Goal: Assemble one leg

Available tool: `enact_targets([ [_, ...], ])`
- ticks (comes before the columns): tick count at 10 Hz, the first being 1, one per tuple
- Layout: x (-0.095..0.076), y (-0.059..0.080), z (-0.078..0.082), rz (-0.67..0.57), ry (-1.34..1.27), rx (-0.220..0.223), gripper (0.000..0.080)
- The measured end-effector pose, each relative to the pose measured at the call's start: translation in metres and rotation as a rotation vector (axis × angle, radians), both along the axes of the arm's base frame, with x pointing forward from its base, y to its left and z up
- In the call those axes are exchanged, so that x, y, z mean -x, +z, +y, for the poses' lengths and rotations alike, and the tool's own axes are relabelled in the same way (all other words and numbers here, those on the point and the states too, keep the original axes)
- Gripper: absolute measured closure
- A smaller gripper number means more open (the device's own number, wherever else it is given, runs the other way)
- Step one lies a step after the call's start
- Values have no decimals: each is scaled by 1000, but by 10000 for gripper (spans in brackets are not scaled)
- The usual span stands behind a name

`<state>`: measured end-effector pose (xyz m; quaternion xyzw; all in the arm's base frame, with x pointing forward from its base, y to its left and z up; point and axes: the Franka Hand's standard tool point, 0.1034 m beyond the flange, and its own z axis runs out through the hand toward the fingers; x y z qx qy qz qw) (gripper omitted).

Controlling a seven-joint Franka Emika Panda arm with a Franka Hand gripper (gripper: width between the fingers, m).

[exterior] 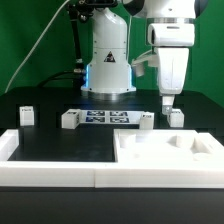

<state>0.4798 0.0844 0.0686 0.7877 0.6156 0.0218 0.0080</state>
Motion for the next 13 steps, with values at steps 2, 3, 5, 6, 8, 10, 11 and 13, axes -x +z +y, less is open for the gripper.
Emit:
enact_targets([
  [2,1,0,0,4,-181,-12,150],
  [3,5,-1,0,-22,-311,-43,150],
  [5,33,-12,3,-13,-568,-77,150],
  [6,39,-13,10,-12,-709,-94,150],
  [8,44,-11,22,-7,-939,-126,150],
  [10,44,-11,22,4,-1069,-138,150],
  [11,45,-11,24,11,-1159,-147,150],
  [13,67,-22,36,-8,-1323,-194,150],
])
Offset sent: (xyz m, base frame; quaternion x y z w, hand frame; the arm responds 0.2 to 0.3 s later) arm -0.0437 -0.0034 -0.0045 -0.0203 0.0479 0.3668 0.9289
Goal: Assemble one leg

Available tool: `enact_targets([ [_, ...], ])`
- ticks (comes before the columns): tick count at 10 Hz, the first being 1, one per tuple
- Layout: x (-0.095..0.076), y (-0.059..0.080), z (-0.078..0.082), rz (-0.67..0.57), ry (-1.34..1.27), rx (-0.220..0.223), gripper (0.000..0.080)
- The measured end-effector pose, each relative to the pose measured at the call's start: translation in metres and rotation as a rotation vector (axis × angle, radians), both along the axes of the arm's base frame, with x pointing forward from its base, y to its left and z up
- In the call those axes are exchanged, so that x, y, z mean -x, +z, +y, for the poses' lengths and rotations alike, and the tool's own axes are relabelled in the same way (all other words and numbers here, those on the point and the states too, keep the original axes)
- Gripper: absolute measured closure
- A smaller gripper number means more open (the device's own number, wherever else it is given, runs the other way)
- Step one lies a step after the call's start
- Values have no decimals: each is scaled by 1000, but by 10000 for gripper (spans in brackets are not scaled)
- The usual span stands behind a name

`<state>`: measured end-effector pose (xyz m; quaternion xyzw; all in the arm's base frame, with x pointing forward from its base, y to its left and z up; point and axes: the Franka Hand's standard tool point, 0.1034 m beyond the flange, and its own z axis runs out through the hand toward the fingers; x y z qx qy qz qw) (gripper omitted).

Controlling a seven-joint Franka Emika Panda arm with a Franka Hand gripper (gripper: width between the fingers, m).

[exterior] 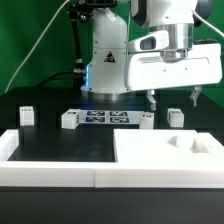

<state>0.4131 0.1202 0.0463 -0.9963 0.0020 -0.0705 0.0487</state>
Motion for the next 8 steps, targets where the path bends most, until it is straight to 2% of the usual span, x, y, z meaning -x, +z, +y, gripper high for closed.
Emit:
enact_targets([
  [1,17,-8,0,27,2,6,150],
  [5,24,-9,-2,78,13,13,150],
  [7,28,-9,0,296,21,28,150],
  [8,33,-12,9,353,20,32,150],
])
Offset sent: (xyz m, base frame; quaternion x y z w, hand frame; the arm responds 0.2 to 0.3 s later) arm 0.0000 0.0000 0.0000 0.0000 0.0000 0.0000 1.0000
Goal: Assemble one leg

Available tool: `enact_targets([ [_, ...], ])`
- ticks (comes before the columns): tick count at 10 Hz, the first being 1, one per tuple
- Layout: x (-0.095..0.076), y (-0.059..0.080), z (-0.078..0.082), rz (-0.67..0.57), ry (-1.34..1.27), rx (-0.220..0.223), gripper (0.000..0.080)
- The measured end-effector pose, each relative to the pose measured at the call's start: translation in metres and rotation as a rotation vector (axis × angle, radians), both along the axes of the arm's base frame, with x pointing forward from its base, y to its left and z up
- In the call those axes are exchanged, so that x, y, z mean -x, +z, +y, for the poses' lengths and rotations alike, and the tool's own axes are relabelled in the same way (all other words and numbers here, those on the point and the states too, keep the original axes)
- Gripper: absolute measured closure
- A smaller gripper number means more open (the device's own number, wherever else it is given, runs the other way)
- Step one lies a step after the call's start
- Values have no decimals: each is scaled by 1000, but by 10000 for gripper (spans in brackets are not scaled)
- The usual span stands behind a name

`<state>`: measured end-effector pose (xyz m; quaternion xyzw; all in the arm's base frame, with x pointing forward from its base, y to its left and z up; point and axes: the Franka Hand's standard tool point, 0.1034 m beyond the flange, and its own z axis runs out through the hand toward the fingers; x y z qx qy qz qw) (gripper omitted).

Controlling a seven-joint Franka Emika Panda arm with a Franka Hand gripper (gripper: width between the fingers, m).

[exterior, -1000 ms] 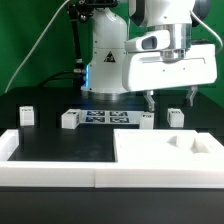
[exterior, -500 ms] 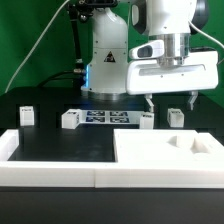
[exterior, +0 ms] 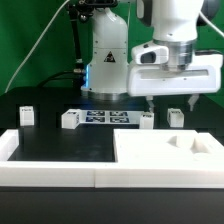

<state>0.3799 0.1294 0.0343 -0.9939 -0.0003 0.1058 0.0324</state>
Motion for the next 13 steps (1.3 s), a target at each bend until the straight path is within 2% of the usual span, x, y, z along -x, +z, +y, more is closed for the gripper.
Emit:
enact_targets([
  [1,8,0,2,109,9,8,150],
  [2,2,6,3,194,9,10,150],
  [3,-4,5,5,245,8,8,150],
  [4,4,6,5,350,14,13,150],
  [5,2,7,8,451,22,13,150],
  [7,-2,-1,11,580,29,10,150],
  [8,3,-8,8,656,30,15,150],
  [9,3,-19,8,638,22,14,150],
  [13,14,-26,9,660,-5,41,150],
])
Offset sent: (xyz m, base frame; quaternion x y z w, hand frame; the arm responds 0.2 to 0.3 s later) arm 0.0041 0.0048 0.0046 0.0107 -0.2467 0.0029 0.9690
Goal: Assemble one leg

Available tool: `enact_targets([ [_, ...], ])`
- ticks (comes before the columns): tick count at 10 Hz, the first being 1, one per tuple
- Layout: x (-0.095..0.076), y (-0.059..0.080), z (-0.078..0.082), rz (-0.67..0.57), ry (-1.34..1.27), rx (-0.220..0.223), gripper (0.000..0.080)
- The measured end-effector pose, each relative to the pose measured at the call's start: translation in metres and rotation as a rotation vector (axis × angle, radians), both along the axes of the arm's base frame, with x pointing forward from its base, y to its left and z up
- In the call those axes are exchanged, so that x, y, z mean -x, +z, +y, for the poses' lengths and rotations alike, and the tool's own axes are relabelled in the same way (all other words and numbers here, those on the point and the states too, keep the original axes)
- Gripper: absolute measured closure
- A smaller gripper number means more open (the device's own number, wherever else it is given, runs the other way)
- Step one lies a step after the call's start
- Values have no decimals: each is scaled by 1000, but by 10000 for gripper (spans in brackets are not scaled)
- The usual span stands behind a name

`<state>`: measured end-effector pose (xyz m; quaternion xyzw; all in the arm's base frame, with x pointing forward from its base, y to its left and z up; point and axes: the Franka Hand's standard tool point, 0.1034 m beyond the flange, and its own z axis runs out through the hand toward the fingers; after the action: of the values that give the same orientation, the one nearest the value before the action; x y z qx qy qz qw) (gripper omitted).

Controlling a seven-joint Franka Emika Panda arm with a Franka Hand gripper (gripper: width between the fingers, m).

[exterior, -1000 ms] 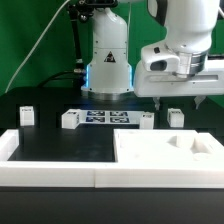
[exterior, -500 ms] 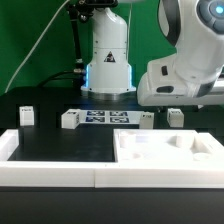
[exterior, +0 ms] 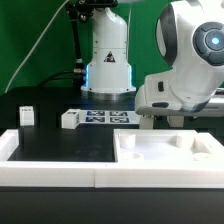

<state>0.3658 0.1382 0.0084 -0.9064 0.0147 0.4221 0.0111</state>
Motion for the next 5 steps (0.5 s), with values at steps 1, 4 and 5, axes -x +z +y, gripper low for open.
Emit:
enact_targets([
  [1,2,0,1,2,3,0,150],
  [4,1,-1,1,0,2,0,332],
  [5,1,-1,1,0,2,-1,510],
])
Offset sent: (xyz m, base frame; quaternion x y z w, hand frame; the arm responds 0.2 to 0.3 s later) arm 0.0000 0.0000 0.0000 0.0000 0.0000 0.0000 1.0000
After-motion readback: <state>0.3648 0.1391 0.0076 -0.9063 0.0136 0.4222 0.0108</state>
